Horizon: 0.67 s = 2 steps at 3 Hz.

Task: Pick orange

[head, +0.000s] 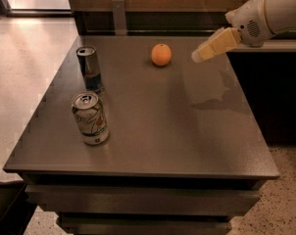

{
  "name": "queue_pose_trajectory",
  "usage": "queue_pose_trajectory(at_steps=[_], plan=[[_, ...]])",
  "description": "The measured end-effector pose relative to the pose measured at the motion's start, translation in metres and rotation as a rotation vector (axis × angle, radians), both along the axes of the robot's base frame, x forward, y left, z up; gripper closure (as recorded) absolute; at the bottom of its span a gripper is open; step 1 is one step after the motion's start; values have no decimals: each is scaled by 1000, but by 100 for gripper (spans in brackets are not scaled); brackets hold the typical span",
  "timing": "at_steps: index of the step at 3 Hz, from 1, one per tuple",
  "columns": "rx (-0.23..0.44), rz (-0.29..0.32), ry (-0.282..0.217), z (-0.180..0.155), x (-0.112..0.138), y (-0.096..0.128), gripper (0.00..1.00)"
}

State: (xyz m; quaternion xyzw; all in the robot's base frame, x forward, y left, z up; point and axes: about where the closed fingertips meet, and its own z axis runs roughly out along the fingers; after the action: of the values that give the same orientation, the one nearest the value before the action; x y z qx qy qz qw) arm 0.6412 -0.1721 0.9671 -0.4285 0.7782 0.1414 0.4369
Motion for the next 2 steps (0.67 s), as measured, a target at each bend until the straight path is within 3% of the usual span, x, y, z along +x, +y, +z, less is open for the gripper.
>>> queue_pose_trajectory(at_steps=[2], plan=[[-19, -20, -10, -10, 14, 14, 0]])
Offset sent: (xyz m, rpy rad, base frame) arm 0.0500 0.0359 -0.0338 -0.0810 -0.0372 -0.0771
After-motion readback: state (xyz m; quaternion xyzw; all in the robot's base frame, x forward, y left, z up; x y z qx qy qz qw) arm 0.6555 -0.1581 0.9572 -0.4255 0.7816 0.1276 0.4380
